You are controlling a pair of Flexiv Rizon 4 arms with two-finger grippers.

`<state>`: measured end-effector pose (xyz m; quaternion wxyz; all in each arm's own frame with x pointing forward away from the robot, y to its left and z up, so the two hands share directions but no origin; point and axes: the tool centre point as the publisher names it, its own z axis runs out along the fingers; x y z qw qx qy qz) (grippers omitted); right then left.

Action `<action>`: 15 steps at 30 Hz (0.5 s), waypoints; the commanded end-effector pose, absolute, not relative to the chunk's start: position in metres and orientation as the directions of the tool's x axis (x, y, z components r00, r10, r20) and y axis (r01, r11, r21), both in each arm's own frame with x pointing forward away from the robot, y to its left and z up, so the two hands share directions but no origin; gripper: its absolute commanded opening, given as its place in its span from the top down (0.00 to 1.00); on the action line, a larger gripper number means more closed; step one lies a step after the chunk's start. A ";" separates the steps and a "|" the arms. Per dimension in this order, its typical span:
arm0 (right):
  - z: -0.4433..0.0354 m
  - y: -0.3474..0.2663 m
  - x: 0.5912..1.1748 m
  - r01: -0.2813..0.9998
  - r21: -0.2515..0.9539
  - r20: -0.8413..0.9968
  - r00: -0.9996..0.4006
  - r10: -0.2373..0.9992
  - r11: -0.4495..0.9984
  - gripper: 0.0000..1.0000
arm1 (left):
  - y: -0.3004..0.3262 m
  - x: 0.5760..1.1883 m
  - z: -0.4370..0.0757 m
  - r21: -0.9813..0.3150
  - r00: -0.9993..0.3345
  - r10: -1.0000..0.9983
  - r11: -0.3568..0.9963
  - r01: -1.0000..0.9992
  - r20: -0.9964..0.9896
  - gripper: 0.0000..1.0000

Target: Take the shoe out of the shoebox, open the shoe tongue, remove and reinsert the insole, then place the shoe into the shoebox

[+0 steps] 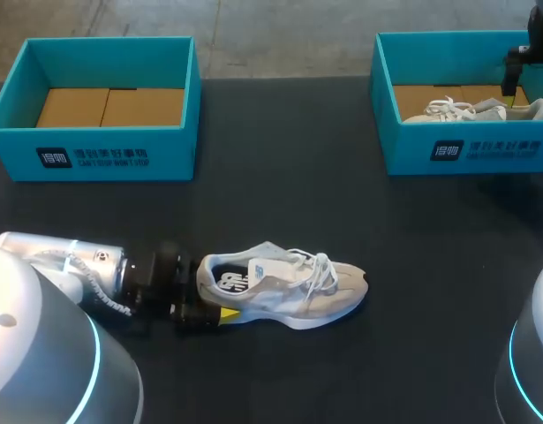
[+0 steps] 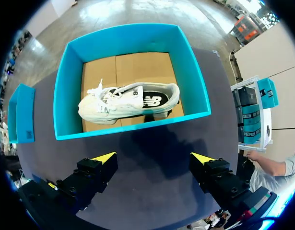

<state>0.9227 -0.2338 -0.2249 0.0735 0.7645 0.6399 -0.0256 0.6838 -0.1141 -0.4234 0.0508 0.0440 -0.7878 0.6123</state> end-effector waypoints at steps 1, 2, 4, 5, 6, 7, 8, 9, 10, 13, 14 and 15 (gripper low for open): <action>-0.225 -0.234 0.922 0.982 0.080 -0.133 0.180 0.975 -0.171 0.00 | -0.119 0.685 -0.426 -0.961 -0.991 -0.011 0.245 -0.130 0.132 0.07; -0.225 -0.234 0.922 0.982 0.080 -0.133 0.180 0.975 -0.171 0.00 | -0.119 0.685 -0.426 -0.961 -0.991 -0.011 0.245 -0.130 0.132 0.36; -0.225 -0.234 0.922 0.982 0.080 -0.133 0.180 0.975 -0.171 0.00 | -0.119 0.686 -0.427 -0.961 -0.991 -0.011 0.245 -0.129 0.131 0.85; -0.225 -0.234 0.922 0.982 0.080 -0.133 0.180 0.975 -0.171 0.00 | -0.119 0.686 -0.427 -0.961 -0.991 -0.009 0.244 -0.128 0.130 1.00; -0.225 -0.234 0.922 0.982 0.080 -0.133 0.180 0.975 -0.171 0.00 | -0.119 0.687 -0.427 -0.962 -0.992 -0.007 0.244 -0.126 0.129 1.00; -0.225 -0.234 0.922 0.982 0.080 -0.133 0.180 0.975 -0.171 0.00 | -0.119 0.688 -0.427 -0.962 -0.992 -0.004 0.245 -0.124 0.127 1.00; -0.225 -0.234 0.922 0.982 0.080 -0.133 0.180 0.975 -0.171 0.00 | -0.118 0.689 -0.427 -0.962 -0.992 -0.001 0.246 -0.122 0.126 1.00; -0.225 -0.234 0.922 0.982 0.080 -0.133 0.180 0.975 -0.171 0.00 | -0.118 0.690 -0.427 -0.962 -0.992 0.003 0.246 -0.120 0.125 1.00; -0.225 -0.234 0.922 0.982 0.080 -0.133 0.180 0.975 -0.171 0.00 | -0.117 0.691 -0.427 -0.962 -0.992 0.013 0.246 -0.120 0.127 1.00; -0.225 -0.234 0.922 0.982 0.080 -0.133 0.180 0.975 -0.171 0.00 | -0.116 0.694 -0.426 -0.961 -0.989 0.044 0.249 -0.123 0.138 1.00; -0.225 -0.234 0.922 0.982 0.080 -0.133 0.180 0.975 -0.171 0.00 | -0.116 0.695 -0.425 -0.961 -0.990 0.049 0.251 -0.119 0.135 1.00; -0.225 -0.234 0.922 0.982 0.080 -0.133 0.180 0.975 -0.171 0.00 | -0.115 0.695 -0.425 -0.960 -0.990 0.056 0.256 -0.114 0.132 1.00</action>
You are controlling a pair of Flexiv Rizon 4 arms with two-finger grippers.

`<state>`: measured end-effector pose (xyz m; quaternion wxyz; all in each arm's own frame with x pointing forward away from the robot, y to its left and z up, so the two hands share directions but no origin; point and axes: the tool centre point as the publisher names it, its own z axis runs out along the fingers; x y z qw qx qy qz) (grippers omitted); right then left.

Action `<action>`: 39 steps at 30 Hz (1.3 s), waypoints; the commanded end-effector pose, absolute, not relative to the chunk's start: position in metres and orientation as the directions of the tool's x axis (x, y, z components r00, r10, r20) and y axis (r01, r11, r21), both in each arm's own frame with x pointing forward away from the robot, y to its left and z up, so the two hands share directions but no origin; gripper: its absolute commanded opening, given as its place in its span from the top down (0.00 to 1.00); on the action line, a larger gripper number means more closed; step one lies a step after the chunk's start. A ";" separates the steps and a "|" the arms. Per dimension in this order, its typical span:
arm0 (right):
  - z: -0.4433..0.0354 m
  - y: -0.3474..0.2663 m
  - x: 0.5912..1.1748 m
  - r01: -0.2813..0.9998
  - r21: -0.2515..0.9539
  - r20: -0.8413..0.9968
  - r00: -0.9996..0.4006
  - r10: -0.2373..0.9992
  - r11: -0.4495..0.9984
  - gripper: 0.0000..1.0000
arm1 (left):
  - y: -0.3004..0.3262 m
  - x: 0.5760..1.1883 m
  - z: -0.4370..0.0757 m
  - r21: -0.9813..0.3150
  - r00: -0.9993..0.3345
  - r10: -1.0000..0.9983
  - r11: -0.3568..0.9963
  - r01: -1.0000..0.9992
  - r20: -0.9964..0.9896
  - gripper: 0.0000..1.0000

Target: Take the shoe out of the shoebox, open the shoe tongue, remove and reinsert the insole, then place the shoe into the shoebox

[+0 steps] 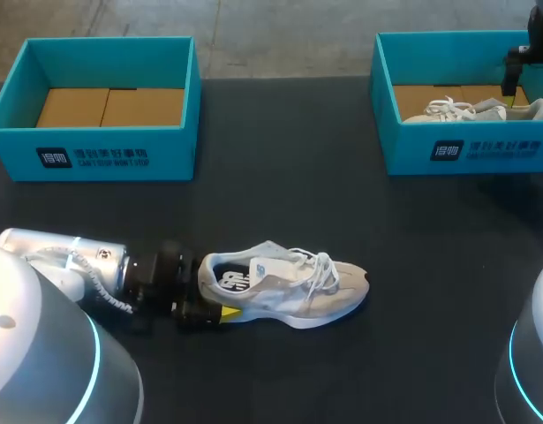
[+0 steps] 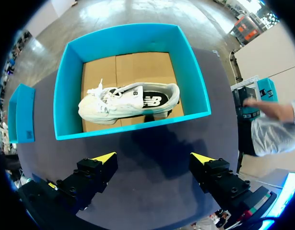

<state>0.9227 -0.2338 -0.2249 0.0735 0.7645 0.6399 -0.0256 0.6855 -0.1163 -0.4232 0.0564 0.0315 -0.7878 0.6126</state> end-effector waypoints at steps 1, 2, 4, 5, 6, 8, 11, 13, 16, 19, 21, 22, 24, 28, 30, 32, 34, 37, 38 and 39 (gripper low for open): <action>-0.225 -0.234 0.922 0.982 0.080 -0.133 0.180 0.975 -0.171 0.00 | -0.115 0.696 -0.425 -0.960 -0.990 0.057 0.257 -0.114 0.132 1.00; -0.225 -0.234 0.922 0.982 0.080 -0.133 0.180 0.975 -0.171 0.00 | -0.115 0.697 -0.425 -0.960 -0.989 0.066 0.257 -0.111 0.132 1.00; -0.225 -0.234 0.922 0.982 0.080 -0.133 0.180 0.975 -0.171 0.00 | -0.114 0.699 -0.425 -0.960 -0.988 0.076 0.256 -0.109 0.133 1.00; -0.225 -0.234 0.922 0.982 0.080 -0.133 0.180 0.975 -0.171 0.00 | -0.114 0.700 -0.425 -0.960 -0.988 0.082 0.258 -0.108 0.133 1.00; -0.225 -0.234 0.922 0.982 0.080 -0.133 0.180 0.975 -0.171 0.00 | -0.114 0.701 -0.425 -0.960 -0.988 0.088 0.260 -0.103 0.130 1.00; -0.225 -0.234 0.922 0.982 0.080 -0.133 0.180 0.975 -0.171 0.00 | -0.114 0.702 -0.425 -0.960 -0.987 0.092 0.260 -0.102 0.130 1.00; -0.225 -0.234 0.922 0.982 0.080 -0.133 0.180 0.975 -0.171 0.00 | -0.115 0.703 -0.425 -0.960 -0.987 0.105 0.264 -0.094 0.125 1.00; -0.225 -0.234 0.922 0.982 0.080 -0.133 0.180 0.975 -0.171 0.00 | -0.115 0.704 -0.425 -0.961 -0.986 0.118 0.265 -0.086 0.120 1.00; -0.225 -0.234 0.922 0.982 0.080 -0.133 0.180 0.975 -0.171 0.00 | -0.116 0.705 -0.425 -0.961 -0.985 0.124 0.263 -0.082 0.118 1.00; -0.225 -0.234 0.922 0.982 0.080 -0.133 0.180 0.975 -0.171 0.00 | -0.116 0.705 -0.425 -0.962 -0.985 0.128 0.263 -0.080 0.117 1.00; -0.225 -0.234 0.922 0.982 0.080 -0.133 0.180 0.975 -0.171 0.00 | -0.117 0.705 -0.426 -0.960 -0.984 0.128 0.267 -0.084 0.121 1.00; -0.225 -0.234 0.922 0.982 0.080 -0.133 0.180 0.975 -0.171 0.00 | -0.117 0.705 -0.426 -0.959 -0.984 0.129 0.269 -0.086 0.125 1.00; -0.225 -0.234 0.922 0.982 0.080 -0.133 0.180 0.975 -0.171 0.00 | -0.117 0.706 -0.426 -0.959 -0.984 0.130 0.270 -0.086 0.125 1.00; -0.225 -0.234 0.922 0.982 0.080 -0.133 0.180 0.975 -0.171 0.00 | -0.117 0.706 -0.426 -0.959 -0.984 0.130 0.270 -0.086 0.125 1.00; -0.225 -0.234 0.922 0.982 0.080 -0.133 0.180 0.975 -0.171 0.00 | -0.117 0.706 -0.426 -0.959 -0.984 0.130 0.270 -0.086 0.125 1.00; -0.225 -0.234 0.922 0.982 0.080 -0.133 0.180 0.975 -0.171 0.00 | -0.117 0.706 -0.426 -0.959 -0.984 0.130 0.270 -0.086 0.125 1.00; -0.225 -0.234 0.922 0.982 0.080 -0.133 0.180 0.975 -0.171 0.00 | -0.117 0.706 -0.426 -0.959 -0.984 0.130 0.270 -0.086 0.125 1.00; -0.225 -0.234 0.922 0.982 0.080 -0.133 0.180 0.975 -0.171 0.00 | -0.117 0.706 -0.426 -0.959 -0.984 0.130 0.270 -0.086 0.125 1.00; -0.225 -0.234 0.922 0.982 0.080 -0.133 0.180 0.975 -0.171 0.00 | -0.117 0.706 -0.426 -0.959 -0.984 0.130 0.270 -0.086 0.125 1.00; -0.225 -0.234 0.922 0.982 0.080 -0.133 0.180 0.975 -0.171 0.00 | -0.117 0.706 -0.426 -0.959 -0.984 0.130 0.270 -0.086 0.125 1.00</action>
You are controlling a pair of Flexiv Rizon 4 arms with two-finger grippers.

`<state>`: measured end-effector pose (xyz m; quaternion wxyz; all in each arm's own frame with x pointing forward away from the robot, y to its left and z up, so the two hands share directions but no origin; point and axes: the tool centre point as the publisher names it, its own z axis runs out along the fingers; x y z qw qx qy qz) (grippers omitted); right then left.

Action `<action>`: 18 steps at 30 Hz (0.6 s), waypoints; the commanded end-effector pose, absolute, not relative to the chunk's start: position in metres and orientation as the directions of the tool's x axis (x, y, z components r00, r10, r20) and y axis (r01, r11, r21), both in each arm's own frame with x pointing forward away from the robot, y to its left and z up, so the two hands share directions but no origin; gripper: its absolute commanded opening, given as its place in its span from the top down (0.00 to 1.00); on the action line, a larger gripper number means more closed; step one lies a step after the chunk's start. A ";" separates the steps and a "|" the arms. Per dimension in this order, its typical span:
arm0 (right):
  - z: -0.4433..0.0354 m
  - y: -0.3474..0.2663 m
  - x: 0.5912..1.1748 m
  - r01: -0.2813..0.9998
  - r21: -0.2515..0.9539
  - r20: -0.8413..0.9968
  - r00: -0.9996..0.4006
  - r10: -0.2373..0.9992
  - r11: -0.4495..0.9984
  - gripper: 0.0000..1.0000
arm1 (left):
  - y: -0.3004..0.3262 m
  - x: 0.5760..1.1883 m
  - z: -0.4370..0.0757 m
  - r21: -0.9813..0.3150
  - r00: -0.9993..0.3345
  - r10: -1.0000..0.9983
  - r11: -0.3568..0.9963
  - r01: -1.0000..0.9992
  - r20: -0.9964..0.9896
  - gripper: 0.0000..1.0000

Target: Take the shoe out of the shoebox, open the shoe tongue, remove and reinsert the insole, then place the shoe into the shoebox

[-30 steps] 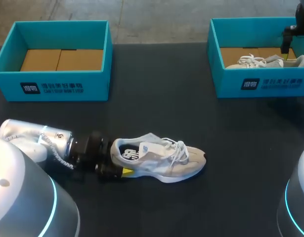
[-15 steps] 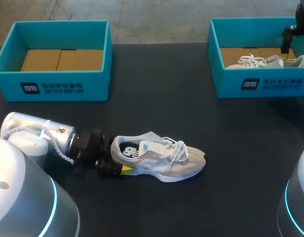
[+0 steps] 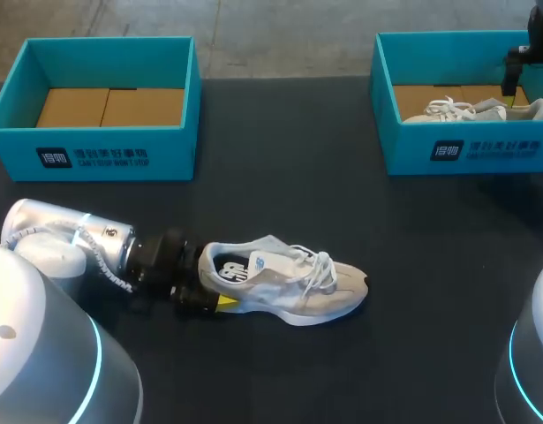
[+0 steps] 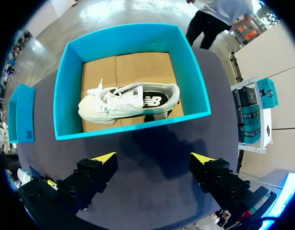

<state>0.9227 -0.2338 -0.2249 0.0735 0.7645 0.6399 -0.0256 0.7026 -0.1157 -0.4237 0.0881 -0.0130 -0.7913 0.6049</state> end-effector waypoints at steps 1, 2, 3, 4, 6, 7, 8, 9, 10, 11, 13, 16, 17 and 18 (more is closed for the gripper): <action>-0.225 -0.234 0.922 0.982 0.080 -0.133 0.180 0.975 -0.171 0.00 | -0.117 0.706 -0.426 -0.959 -0.984 0.130 0.270 -0.086 0.125 1.00; -0.225 -0.234 0.922 0.982 0.080 -0.133 0.180 0.975 -0.171 0.00 | -0.117 0.706 -0.426 -0.959 -0.984 0.130 0.270 -0.086 0.125 1.00; -0.225 -0.234 0.922 0.982 0.080 -0.133 0.180 0.975 -0.171 0.00 | -0.117 0.706 -0.426 -0.959 -0.984 0.130 0.270 -0.086 0.125 1.00; -0.225 -0.234 0.922 0.982 0.080 -0.133 0.180 0.975 -0.171 0.00 | -0.117 0.706 -0.426 -0.959 -0.984 0.130 0.270 -0.086 0.125 1.00; -0.219 -0.230 0.923 0.983 0.090 -0.153 0.170 0.974 -0.158 0.00 | -0.117 0.706 -0.426 -0.959 -0.984 0.130 0.270 -0.086 0.125 1.00; -0.216 -0.228 0.924 0.983 0.097 -0.158 0.168 0.973 -0.154 0.00 | -0.117 0.706 -0.426 -0.959 -0.984 0.130 0.270 -0.086 0.125 1.00; -0.214 -0.226 0.924 0.983 0.099 -0.166 0.167 0.972 -0.153 0.00 | -0.117 0.706 -0.426 -0.959 -0.984 0.130 0.270 -0.086 0.125 1.00; -0.212 -0.223 0.925 0.985 0.097 -0.183 0.161 0.970 -0.145 0.00 | -0.117 0.706 -0.426 -0.959 -0.984 0.130 0.270 -0.086 0.125 1.00; -0.210 -0.220 0.926 0.985 0.101 -0.192 0.156 0.969 -0.139 0.00 | -0.117 0.706 -0.426 -0.959 -0.984 0.130 0.270 -0.086 0.125 1.00; -0.208 -0.217 0.926 0.985 0.107 -0.200 0.151 0.968 -0.132 0.00 | -0.117 0.706 -0.426 -0.959 -0.984 0.130 0.270 -0.086 0.125 1.00; -0.203 -0.211 0.928 0.988 0.101 -0.233 0.135 0.963 -0.114 0.00 | -0.117 0.706 -0.426 -0.959 -0.984 0.130 0.270 -0.086 0.125 1.00; -0.196 -0.201 0.929 0.989 0.118 -0.258 0.114 0.959 -0.086 0.00 | -0.117 0.706 -0.426 -0.959 -0.984 0.130 0.270 -0.086 0.125 1.00; -0.194 -0.197 0.929 0.990 0.116 -0.271 0.114 0.956 -0.085 0.00 | -0.117 0.706 -0.426 -0.959 -0.984 0.130 0.270 -0.086 0.125 1.00; -0.192 -0.193 0.929 0.989 0.118 -0.274 0.115 0.955 -0.085 0.00 | -0.117 0.706 -0.426 -0.959 -0.984 0.130 0.270 -0.086 0.125 1.00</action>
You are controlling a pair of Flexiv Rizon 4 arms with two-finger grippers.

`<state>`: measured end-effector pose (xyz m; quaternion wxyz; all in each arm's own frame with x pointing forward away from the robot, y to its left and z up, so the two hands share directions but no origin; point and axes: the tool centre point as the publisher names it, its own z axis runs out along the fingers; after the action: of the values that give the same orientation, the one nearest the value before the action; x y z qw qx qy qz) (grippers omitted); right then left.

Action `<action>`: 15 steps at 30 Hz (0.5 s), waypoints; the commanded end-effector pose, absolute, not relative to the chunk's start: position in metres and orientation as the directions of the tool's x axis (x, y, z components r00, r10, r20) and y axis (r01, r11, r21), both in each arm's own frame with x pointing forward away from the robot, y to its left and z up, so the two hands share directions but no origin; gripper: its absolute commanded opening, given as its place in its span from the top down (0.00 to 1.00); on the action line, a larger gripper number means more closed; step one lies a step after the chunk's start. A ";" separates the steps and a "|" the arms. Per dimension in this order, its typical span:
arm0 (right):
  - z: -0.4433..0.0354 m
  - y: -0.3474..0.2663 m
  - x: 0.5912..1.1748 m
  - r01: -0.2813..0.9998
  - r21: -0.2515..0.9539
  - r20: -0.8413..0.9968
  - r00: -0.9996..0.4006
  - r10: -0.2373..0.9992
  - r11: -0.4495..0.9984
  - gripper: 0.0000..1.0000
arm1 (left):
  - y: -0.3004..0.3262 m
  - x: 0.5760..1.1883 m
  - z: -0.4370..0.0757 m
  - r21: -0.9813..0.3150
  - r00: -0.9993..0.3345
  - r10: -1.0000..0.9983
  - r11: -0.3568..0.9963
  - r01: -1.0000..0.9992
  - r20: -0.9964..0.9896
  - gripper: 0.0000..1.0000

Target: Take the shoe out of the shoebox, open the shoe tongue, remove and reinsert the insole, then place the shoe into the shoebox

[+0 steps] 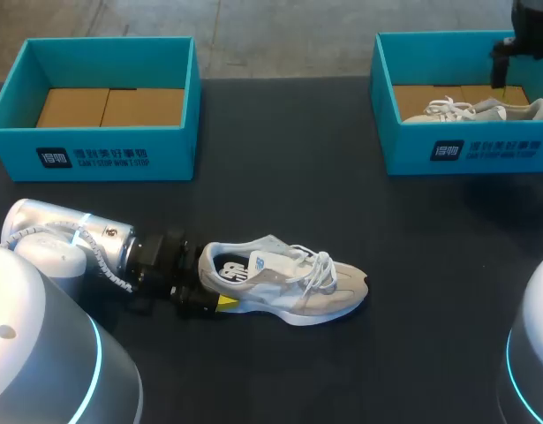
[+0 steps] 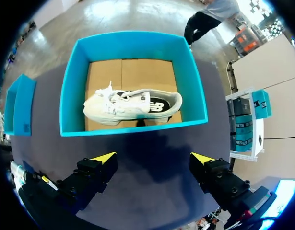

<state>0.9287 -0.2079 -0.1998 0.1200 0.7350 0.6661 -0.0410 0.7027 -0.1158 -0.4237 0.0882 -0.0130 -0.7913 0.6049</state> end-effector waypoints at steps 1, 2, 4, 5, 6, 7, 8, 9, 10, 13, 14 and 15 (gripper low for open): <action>-0.192 -0.190 0.929 0.988 0.126 -0.275 0.116 0.954 -0.083 0.00 | -0.117 0.706 -0.426 -0.959 -0.984 0.130 0.270 -0.086 0.125 1.00; -0.192 -0.185 0.928 0.988 0.128 -0.276 0.116 0.954 -0.083 0.00 | -0.117 0.706 -0.426 -0.959 -0.984 0.130 0.270 -0.086 0.125 1.00; -0.194 -0.176 0.928 0.987 0.144 -0.266 0.112 0.957 -0.076 0.00 | -0.117 0.706 -0.426 -0.959 -0.984 0.130 0.270 -0.086 0.125 1.00; -0.195 -0.173 0.928 0.986 0.149 -0.258 0.113 0.960 -0.076 0.00 | -0.117 0.706 -0.426 -0.959 -0.984 0.130 0.270 -0.086 0.125 1.00; -0.196 -0.169 0.928 0.986 0.150 -0.254 0.115 0.960 -0.078 0.00 | -0.117 0.706 -0.426 -0.959 -0.984 0.130 0.270 -0.086 0.125 1.00; -0.196 -0.165 0.927 0.984 0.156 -0.244 0.120 0.962 -0.084 0.00 | -0.117 0.706 -0.426 -0.959 -0.984 0.130 0.270 -0.086 0.125 1.00; -0.195 -0.162 0.926 0.983 0.160 -0.239 0.124 0.963 -0.087 0.00 | -0.117 0.706 -0.426 -0.959 -0.984 0.130 0.270 -0.086 0.125 1.00; -0.194 -0.159 0.924 0.983 0.161 -0.240 0.128 0.962 -0.090 0.00 | -0.117 0.706 -0.426 -0.959 -0.984 0.130 0.270 -0.086 0.125 1.00; -0.193 -0.155 0.923 0.981 0.164 -0.240 0.137 0.961 -0.099 0.00 | -0.117 0.706 -0.426 -0.959 -0.984 0.130 0.270 -0.086 0.125 1.00; -0.189 -0.145 0.918 0.978 0.176 -0.238 0.156 0.959 -0.116 0.00 | -0.117 0.706 -0.426 -0.959 -0.984 0.130 0.270 -0.086 0.125 1.00; -0.187 -0.142 0.917 0.976 0.181 -0.236 0.160 0.958 -0.118 0.00 | -0.117 0.706 -0.426 -0.959 -0.984 0.130 0.270 -0.086 0.125 1.00; -0.186 -0.139 0.916 0.975 0.184 -0.235 0.163 0.958 -0.121 0.00 | -0.117 0.706 -0.426 -0.959 -0.984 0.130 0.270 -0.086 0.125 1.00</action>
<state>0.9225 -0.1452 -0.1909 0.1408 0.7480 0.6480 -0.0289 0.7028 -0.1158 -0.4237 0.0882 -0.0130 -0.7912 0.6050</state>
